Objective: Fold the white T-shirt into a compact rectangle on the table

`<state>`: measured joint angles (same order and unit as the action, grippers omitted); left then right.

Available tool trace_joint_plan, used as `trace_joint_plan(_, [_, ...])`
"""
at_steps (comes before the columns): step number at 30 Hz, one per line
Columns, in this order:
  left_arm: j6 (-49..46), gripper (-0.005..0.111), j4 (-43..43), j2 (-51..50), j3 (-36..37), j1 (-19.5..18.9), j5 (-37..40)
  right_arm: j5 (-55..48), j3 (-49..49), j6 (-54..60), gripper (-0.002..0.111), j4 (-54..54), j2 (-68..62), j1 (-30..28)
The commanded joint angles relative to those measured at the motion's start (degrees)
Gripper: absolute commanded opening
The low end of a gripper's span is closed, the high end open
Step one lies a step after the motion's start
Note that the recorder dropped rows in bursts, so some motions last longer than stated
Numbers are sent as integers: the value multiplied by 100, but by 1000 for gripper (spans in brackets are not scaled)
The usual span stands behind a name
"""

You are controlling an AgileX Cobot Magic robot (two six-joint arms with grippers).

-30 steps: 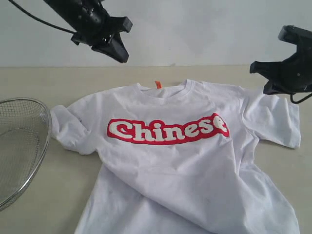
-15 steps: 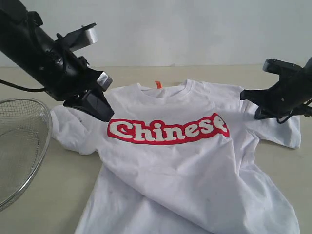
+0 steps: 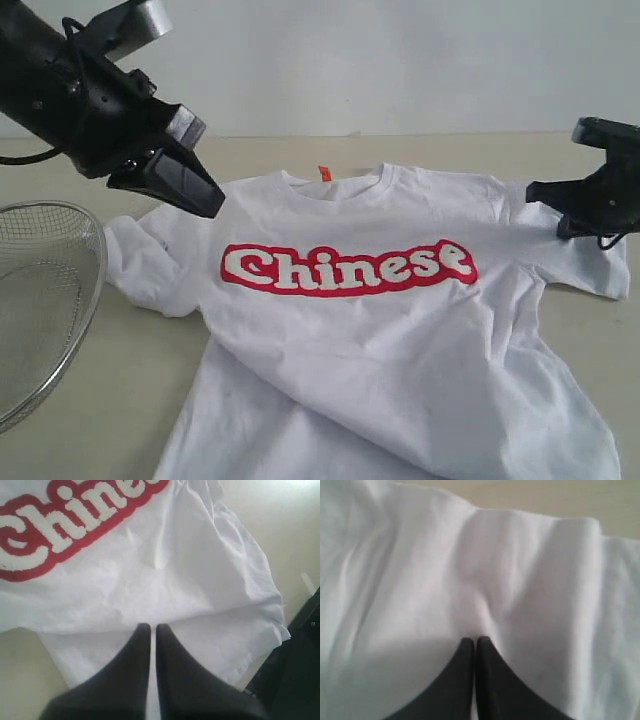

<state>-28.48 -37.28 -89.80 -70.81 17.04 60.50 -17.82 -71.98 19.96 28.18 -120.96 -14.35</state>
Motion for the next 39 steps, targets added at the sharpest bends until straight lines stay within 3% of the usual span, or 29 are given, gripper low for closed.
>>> trace_joint_plan(1, [-68, 5, -61, 187, 50, 31, 141, 105, -30, 42, 0, -155, -52, -372])
trace_joint_plan(13, [-305, 5, -631, 887, 1452, 31, -256, -724, -77, 122, 0, 823, 1259, -374])
trace_joint_plan(17, [-338, 5, -681, 1145, 1771, 31, -112, -674, 967, 292, 0, 1412, 2262, -149])
trace_joint_plan(23, [-327, 5, -660, 1614, 2487, 31, -17, -978, 2726, 287, 0, 1498, 3917, 741])
trace_joint_plan(27, [-267, 5, -706, 2151, 3217, 31, 119, -1398, 3559, 246, 0, 1079, 5042, 1324])
trace_joint_plan(32, [-85, 5, -620, 2720, 4128, 31, 218, -2338, 4205, -7, 1, 622, 5952, 1551])
trace_joint_plan(36, [-39, 5, -620, 2835, 4723, 31, 58, -2794, 4572, 4, 17, 471, 6246, 1556])
trace_joint_plan(39, [134, 5, -671, 2835, 4755, 31, -69, -2819, 4804, -137, 39, 469, 6312, 1556])
